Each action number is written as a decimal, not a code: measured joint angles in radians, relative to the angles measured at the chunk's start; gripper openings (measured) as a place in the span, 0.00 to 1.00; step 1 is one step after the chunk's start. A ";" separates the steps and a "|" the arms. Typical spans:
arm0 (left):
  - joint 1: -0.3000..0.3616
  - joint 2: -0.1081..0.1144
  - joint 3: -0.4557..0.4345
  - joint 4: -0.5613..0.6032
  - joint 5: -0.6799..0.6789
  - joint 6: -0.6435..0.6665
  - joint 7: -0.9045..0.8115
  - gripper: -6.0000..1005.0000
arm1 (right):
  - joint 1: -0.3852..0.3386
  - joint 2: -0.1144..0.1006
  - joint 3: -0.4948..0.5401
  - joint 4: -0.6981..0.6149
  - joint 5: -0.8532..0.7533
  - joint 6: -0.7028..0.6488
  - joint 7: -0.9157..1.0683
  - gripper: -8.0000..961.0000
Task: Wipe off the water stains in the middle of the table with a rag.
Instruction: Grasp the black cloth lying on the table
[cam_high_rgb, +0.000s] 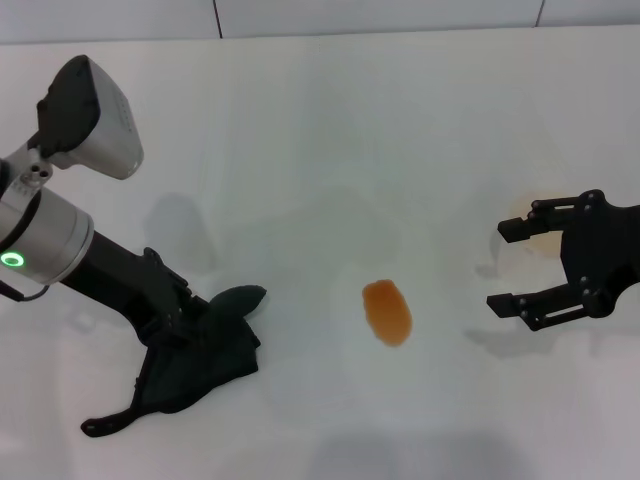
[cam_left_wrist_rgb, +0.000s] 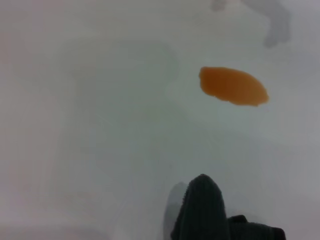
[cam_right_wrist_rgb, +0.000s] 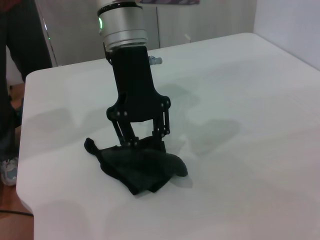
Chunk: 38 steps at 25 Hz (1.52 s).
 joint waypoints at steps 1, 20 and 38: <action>0.001 0.000 0.000 0.000 0.000 -0.003 0.000 0.48 | 0.000 0.000 0.000 0.000 0.000 0.000 0.000 0.88; -0.015 0.000 0.007 -0.036 -0.001 -0.017 0.005 0.20 | 0.000 -0.001 -0.002 -0.003 0.000 -0.002 0.004 0.88; -0.033 0.007 0.032 -0.072 -0.026 0.001 0.002 0.15 | -0.001 -0.002 -0.003 -0.004 0.000 -0.007 0.007 0.88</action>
